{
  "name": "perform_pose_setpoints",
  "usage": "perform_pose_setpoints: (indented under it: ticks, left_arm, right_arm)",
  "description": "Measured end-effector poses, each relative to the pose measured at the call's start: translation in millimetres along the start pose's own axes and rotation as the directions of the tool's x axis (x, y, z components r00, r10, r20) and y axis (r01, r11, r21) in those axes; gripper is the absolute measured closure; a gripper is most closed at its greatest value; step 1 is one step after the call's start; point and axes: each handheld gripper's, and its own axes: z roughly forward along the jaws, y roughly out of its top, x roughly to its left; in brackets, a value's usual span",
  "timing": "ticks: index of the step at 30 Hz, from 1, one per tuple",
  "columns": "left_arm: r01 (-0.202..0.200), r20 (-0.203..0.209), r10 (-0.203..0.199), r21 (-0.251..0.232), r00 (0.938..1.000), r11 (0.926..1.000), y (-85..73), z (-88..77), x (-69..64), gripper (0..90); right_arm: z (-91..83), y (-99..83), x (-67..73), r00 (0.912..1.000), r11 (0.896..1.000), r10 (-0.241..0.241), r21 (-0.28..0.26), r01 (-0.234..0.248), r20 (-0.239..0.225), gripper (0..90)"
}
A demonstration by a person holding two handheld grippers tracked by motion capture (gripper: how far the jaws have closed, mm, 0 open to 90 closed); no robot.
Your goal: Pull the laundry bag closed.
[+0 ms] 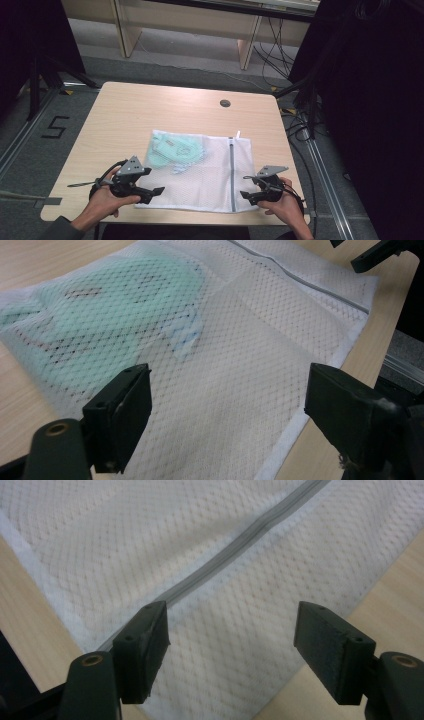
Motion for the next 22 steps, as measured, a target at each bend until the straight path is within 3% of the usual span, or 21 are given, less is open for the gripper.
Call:
perform_pose_setpoints:
  ticks: [1,2,3,4,5,6,8,9,11,14,15,17,19,22]
  left_arm:
    - [0.006,-0.002,-0.006,-0.008,1.0000,1.0000,-1.3,0.6,-1.6,18.7]
    - [-0.022,0.003,0.022,0.015,0.9997,0.9996,-2.1,0.2,-1.0,18.7]
    - [-0.006,0.002,0.006,0.008,1.0000,0.9999,-3.5,1.9,-3.4,18.7]
    - [-0.020,0.007,0.020,0.029,0.9998,0.9994,-4.1,1.6,-3.0,18.7]
    - [-0.028,0.001,0.028,0.024,0.9996,0.9993,-4.8,2.6,-3.8,18.7]
    - [-0.052,-0.007,0.052,0.047,0.9986,0.9976,-4.6,1.3,-3.2,18.7]
    - [-0.021,-0.008,0.022,0.042,0.9997,0.9989,-5.5,1.8,-5.3,18.8]
    - [-0.023,0.002,0.022,0.041,0.9997,0.9989,-5.7,2.2,-4.4,18.9]
    - [-0.050,-0.003,0.051,0.044,0.9987,0.9978,-5.2,2.1,-2.9,18.9]
    - [-0.035,-0.002,0.035,0.035,0.9994,0.9988,-5.6,2.7,-3.5,19.0]
    - [-0.032,-0.004,0.032,0.030,0.9995,0.9990,-5.7,2.5,-3.5,19.0]
    - [-0.049,-0.013,0.050,0.047,0.9987,0.9977,-5.0,0.8,-2.2,19.0]
    - [-0.027,-0.005,0.027,0.028,0.9996,0.9993,-5.7,2.5,-3.9,19.1]
    - [-0.047,-0.004,0.047,0.038,0.9989,0.9982,-5.2,1.7,-2.1,19.1]
  right_arm:
    - [-0.9,-3.4,0.2,0.9999,1.000,-0.012,0.003,0.012,0.001,30.3]
    - [-0.9,-3.4,0.2,0.9999,1.000,-0.012,0.003,0.012,0.001,30.3]
    - [-4.5,-3.9,0.8,0.9999,0.999,-0.008,0.035,0.008,-0.009,30.1]
    - [-5.8,-4.7,0.9,0.9999,0.999,-0.011,0.039,0.012,-0.010,29.9]
    - [-4.1,-7.6,1.6,0.9998,1.000,-0.019,0.001,0.019,0.008,29.4]
    - [-4.1,-7.6,1.6,0.9998,1.000,-0.019,0.001,0.019,0.008,29.4]
    - [-7.1,-10.4,4.8,1.0000,1.000,0.005,0.012,-0.005,-0.008,29.1]
    - [-6.9,-11.8,4.2,0.9998,1.000,-0.020,0.013,0.020,0.003,29.0]
    - [-10.1,-11.6,5.4,1.0000,0.999,0.000,0.049,0.001,-0.010,28.9]
    - [-8.6,-12.4,5.6,0.9999,0.999,0.007,0.031,-0.006,-0.008,28.7]
    - [-6.5,-13.2,4.3,0.9999,1.000,-0.015,0.011,0.015,0.008,28.6]
    - [-7.2,-13.1,4.1,0.9999,1.000,-0.013,0.021,0.013,0.008,28.5]
    - [-9.8,-12.3,5.1,1.0000,0.998,0.008,0.054,-0.007,-0.005,28.5]
    - [-7.8,-12.5,3.1,0.9998,0.999,-0.020,0.031,0.020,0.008,28.0]
